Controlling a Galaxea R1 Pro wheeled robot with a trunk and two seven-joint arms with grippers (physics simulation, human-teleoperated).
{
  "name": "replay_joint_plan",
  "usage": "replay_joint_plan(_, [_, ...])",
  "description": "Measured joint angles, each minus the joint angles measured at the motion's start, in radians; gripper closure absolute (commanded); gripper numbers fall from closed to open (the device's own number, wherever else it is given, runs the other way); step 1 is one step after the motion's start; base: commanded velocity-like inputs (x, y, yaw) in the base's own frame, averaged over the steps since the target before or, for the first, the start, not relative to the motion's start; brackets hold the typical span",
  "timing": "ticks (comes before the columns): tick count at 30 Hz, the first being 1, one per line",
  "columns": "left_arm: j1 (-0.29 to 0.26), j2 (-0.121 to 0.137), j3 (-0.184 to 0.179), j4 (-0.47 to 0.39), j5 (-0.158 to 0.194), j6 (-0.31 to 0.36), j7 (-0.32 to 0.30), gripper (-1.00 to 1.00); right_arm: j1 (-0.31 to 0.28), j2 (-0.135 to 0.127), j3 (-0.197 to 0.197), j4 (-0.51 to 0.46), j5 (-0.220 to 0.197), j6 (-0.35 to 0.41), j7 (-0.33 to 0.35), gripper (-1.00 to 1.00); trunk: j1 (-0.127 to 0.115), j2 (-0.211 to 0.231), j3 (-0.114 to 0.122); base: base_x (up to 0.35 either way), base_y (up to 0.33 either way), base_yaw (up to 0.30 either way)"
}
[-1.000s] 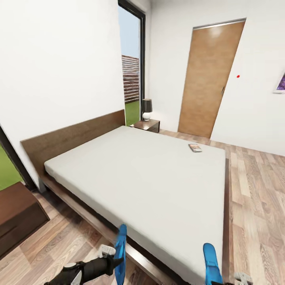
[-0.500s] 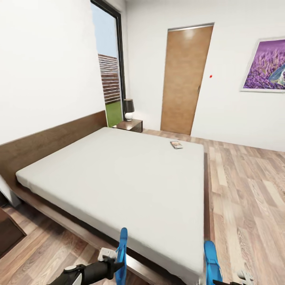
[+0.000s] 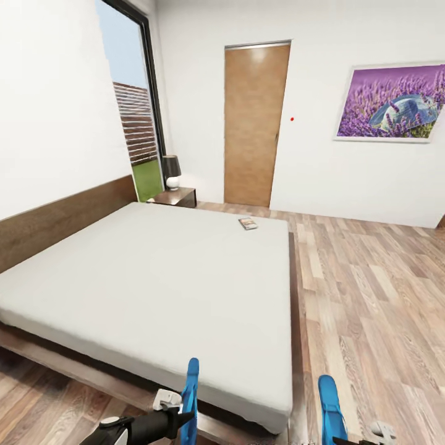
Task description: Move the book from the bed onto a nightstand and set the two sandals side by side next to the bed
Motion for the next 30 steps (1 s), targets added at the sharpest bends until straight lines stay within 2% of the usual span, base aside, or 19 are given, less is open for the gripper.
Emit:
replay_joint_plan(9, [0.0, -0.001, 0.0, 0.0, 0.0, 0.0, 0.0, 1.0, 0.0, 0.0, 0.0, 0.001, 0.0, 0.0, 0.0, 1.0, 0.0, 0.0, 0.0, 0.0, 0.0, -0.285])
replay_joint_plan(20, [0.0, 0.0, 0.0, -0.001, 0.001, 0.0, 0.0, 1.0, 0.0, 0.0, 0.0, 0.002, 0.0, 0.0, 0.0, 1.0, 0.0, 0.0, 0.0, 0.0, 0.0, -0.033])
replay_joint_plan(30, [0.0, -0.001, 0.0, 0.0, 0.001, 0.0, 0.0, 1.0, 0.0, 0.001, 0.0, 0.001, 0.0, 0.0, 0.0, 1.0, 0.0, 0.0, 0.0, 0.0, 0.0, -0.26])
